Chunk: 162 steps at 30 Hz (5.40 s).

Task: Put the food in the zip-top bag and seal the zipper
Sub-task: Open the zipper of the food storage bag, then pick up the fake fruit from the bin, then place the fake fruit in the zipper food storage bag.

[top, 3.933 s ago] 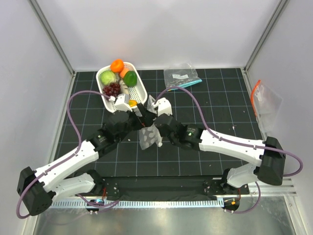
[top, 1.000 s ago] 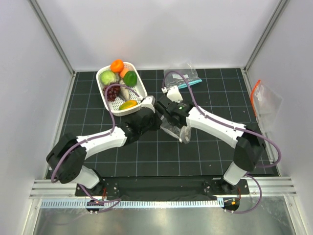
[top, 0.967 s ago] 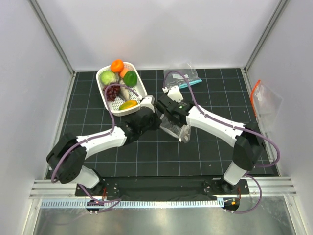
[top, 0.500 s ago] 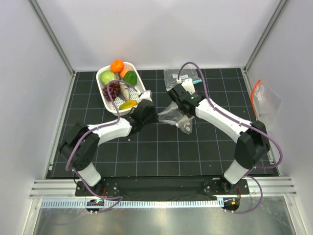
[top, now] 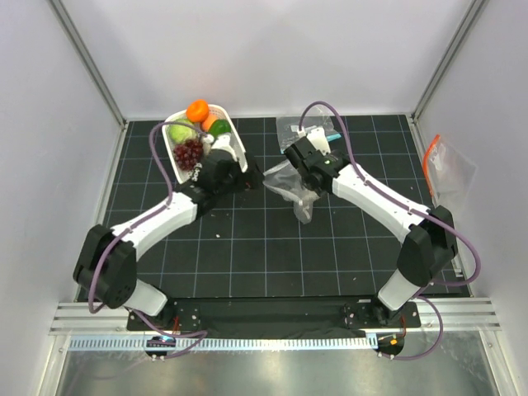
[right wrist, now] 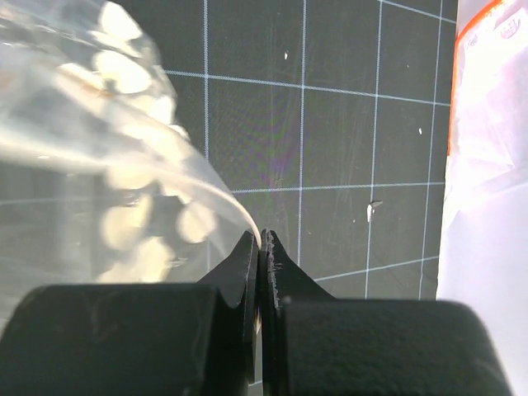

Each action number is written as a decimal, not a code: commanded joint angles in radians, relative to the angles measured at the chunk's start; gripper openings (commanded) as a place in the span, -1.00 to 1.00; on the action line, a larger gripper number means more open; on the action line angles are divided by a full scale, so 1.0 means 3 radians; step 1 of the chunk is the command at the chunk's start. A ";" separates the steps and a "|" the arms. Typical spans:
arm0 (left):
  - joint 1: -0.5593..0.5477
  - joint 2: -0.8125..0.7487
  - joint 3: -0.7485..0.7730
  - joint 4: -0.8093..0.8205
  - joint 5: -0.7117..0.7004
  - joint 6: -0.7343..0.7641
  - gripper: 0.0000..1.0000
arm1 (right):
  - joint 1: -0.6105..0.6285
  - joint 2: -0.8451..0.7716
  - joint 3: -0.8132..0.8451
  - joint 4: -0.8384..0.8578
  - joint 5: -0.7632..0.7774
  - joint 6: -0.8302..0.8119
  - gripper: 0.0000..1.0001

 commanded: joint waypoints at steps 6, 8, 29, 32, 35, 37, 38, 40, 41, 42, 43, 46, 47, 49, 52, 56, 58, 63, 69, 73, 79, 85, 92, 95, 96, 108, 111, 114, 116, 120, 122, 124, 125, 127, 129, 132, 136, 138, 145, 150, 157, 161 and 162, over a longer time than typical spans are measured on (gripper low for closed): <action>0.0613 -0.0320 0.0385 -0.0501 -0.0177 0.0577 0.99 | -0.0018 -0.0056 0.0182 0.0008 -0.0033 -0.0132 -0.98; 0.0690 -0.0243 0.0483 -0.0562 -0.0025 0.0705 0.99 | -0.0013 -0.0072 0.0177 0.0008 -0.0038 -0.0138 -0.98; 0.0966 0.1066 0.1665 -0.1769 -0.0112 0.1886 0.99 | 0.0104 0.0127 0.0698 -0.0917 0.0984 0.0041 -0.99; 0.1012 0.1158 0.1721 -0.1769 -0.0009 0.1963 1.00 | 0.0191 0.0286 0.0755 -0.0984 0.1030 0.0108 -0.98; 0.1018 0.1317 0.1864 -0.1886 0.0088 0.2070 0.99 | 0.0288 0.0393 0.0734 -0.0836 0.1005 0.0082 -0.98; 0.1018 0.1445 0.2017 -0.2039 0.0216 0.2131 1.00 | 0.0365 0.0475 0.0739 -0.0729 0.1000 0.0042 -0.98; 0.1013 0.1475 0.2048 -0.2060 0.0247 0.2132 1.00 | 0.0380 0.0511 0.0734 -0.0693 0.1000 0.0026 -0.98; 0.1018 0.1521 0.2074 -0.2117 0.0349 0.2132 0.99 | 0.0447 0.0634 0.0709 -0.0550 0.0944 -0.0020 -0.98; 0.1018 0.1532 0.2074 -0.2127 0.0395 0.2213 0.99 | 0.0457 0.0669 0.0688 -0.0463 0.0903 -0.0020 -0.98; 0.1018 0.1542 0.2079 -0.2142 0.0421 0.2224 1.00 | 0.0467 0.0720 0.0668 -0.0407 0.0766 -0.0025 -0.98; 0.1018 0.1578 0.2084 -0.2183 0.0456 0.2234 0.99 | 0.0467 0.0726 0.0637 -0.0340 0.0668 -0.0050 -0.98; 0.1018 0.1659 0.2120 -0.2260 0.0396 0.2249 1.00 | 0.0498 0.0736 0.0484 -0.0029 0.0371 -0.0096 -0.98; 0.1018 0.1680 0.2135 -0.2285 0.0370 0.2275 0.99 | 0.0503 0.0741 0.0448 0.0063 0.0305 -0.0087 -0.98; 0.1018 0.1711 0.2135 -0.2326 0.0360 0.2290 0.99 | 0.0513 0.0757 0.0402 0.0151 0.0126 -0.0086 -0.98; 0.1018 0.1803 0.2202 -0.2423 0.0360 0.2306 0.99 | 0.0513 0.0828 0.0336 0.0319 -0.0058 -0.0097 -0.98; 0.1018 0.1981 0.2334 -0.2556 0.0436 0.2285 0.89 | 0.0519 0.0890 0.0234 0.0564 -0.0237 -0.0112 -0.98; 0.1013 0.2028 0.2416 -0.2638 0.0497 0.2255 0.73 | 0.0514 0.0864 0.0193 0.0647 -0.0314 -0.0107 -0.98; 0.1013 0.2079 0.2478 -0.2659 0.0590 0.2208 0.12 | 0.0513 0.0782 0.0192 0.0709 -0.0361 -0.0097 -0.98; 0.1018 0.1849 0.2381 -0.2439 0.0641 0.2168 -0.24 | 0.0498 0.0655 0.0274 0.0555 -0.0268 -0.0107 -0.99; 0.1013 0.1584 0.2243 -0.2209 0.0600 0.2045 -0.40 | 0.0493 0.0527 0.0274 0.0519 -0.0269 -0.0112 -0.98; 0.1018 0.0950 0.1681 -0.1453 0.0579 0.1743 -0.41 | 0.0478 0.0389 0.0228 0.0478 -0.0269 -0.0102 -0.98; 0.1013 0.0443 0.1292 -0.0931 0.0733 0.1463 -0.44 | 0.0416 0.0317 0.0197 0.0499 -0.0325 -0.0071 -0.99; 0.1008 0.0034 0.0863 -0.0359 0.1504 0.0703 -0.40 | 0.0406 0.0343 0.0238 0.0488 -0.0452 -0.0066 -0.98; 0.0906 -0.0124 0.0481 0.0492 0.1781 0.0115 -0.42 | 0.0381 0.0276 0.0182 0.0570 -0.0560 -0.0025 -0.98; 0.0875 -0.0165 0.0362 0.0683 0.1786 -0.0035 -0.42 | 0.0375 0.0256 0.0172 0.0586 -0.0590 -0.0015 -0.98; 0.0399 -0.0370 -0.0426 0.2510 0.1168 -0.0921 -0.45 | 0.0335 0.0082 0.0136 0.0611 -0.1040 0.0215 -0.98; 0.0368 -0.0325 -0.0498 0.2842 0.1122 -0.1013 -0.44 | 0.0335 0.0046 0.0136 0.0616 -0.1148 0.0241 -0.98; 0.0302 -0.0207 -0.0488 0.3016 0.1050 -0.1013 -0.45 | 0.0319 0.0010 0.0126 0.0621 -0.1250 0.0266 -0.98; 0.0256 -0.0125 -0.0508 0.3231 0.1004 -0.1028 -0.46 | 0.0299 -0.0030 0.0105 0.0652 -0.1306 0.0307 -0.98; 0.0138 0.0176 -0.0503 0.3620 0.0917 -0.1090 -0.52 | 0.0222 -0.0128 0.0085 0.0678 -0.1551 0.0379 -0.98; 0.0103 0.0350 -0.0478 0.3748 0.0891 -0.1085 -0.53 | 0.0171 -0.0143 0.0075 0.0673 -0.1608 0.0409 -0.98; 0.0067 0.0473 -0.0477 0.3865 0.0891 -0.1100 -0.54 | 0.0135 -0.0194 0.0034 0.0683 -0.1634 0.0435 -0.98; 0.0036 0.0499 -0.0488 0.3906 0.0886 -0.1100 -0.55 | 0.0079 -0.0209 0.0019 0.0683 -0.1649 0.0460 -0.99; 0.0016 0.0524 -0.0549 0.3963 0.0881 -0.1074 -0.55 | 0.0008 -0.0230 -0.0017 0.0693 -0.1725 0.0486 -0.98; -0.0015 0.0514 -0.0595 0.3963 0.0856 -0.1003 -0.55 | -0.0084 -0.0276 -0.0048 0.0744 -0.1828 0.0507 -0.98; -0.0051 0.0530 -0.0626 0.3958 0.0845 -0.0957 -0.54 | -0.0156 -0.0353 -0.0099 0.0826 -0.2007 0.0548 -0.98; -0.0122 0.0545 -0.0651 0.3958 0.0840 -0.0875 -0.54 | -0.0238 -0.0414 -0.0104 0.0862 -0.2119 0.0629 -0.98; -0.0168 0.0515 -0.0672 0.3953 0.0800 -0.0819 -0.53 | -0.0294 -0.0480 -0.0165 0.0907 -0.2206 0.0685 -0.98; -0.0245 0.0484 -0.0708 0.3861 0.0728 -0.0625 -0.16 | -0.0627 -0.0685 -0.0375 0.1087 -0.2682 0.0824 -0.98; -0.0291 0.0448 -0.0509 0.3469 0.0779 -0.0410 0.39 | -0.0719 -0.0716 -0.0436 0.1138 -0.2871 0.0875 -0.98; -0.0322 0.0376 -0.0314 0.3130 0.0779 -0.0241 0.66 | -0.0806 -0.0772 -0.0549 0.1281 -0.3137 0.0987 -0.98; -0.0327 0.0341 -0.0181 0.2915 0.0810 -0.0154 0.87 | -0.0821 -0.0772 -0.0564 0.1291 -0.3193 0.0998 -0.98; -0.0327 0.0310 -0.0146 0.2732 0.0794 -0.0139 0.87 | -0.0826 -0.0777 -0.0575 0.1291 -0.3188 0.1003 -0.98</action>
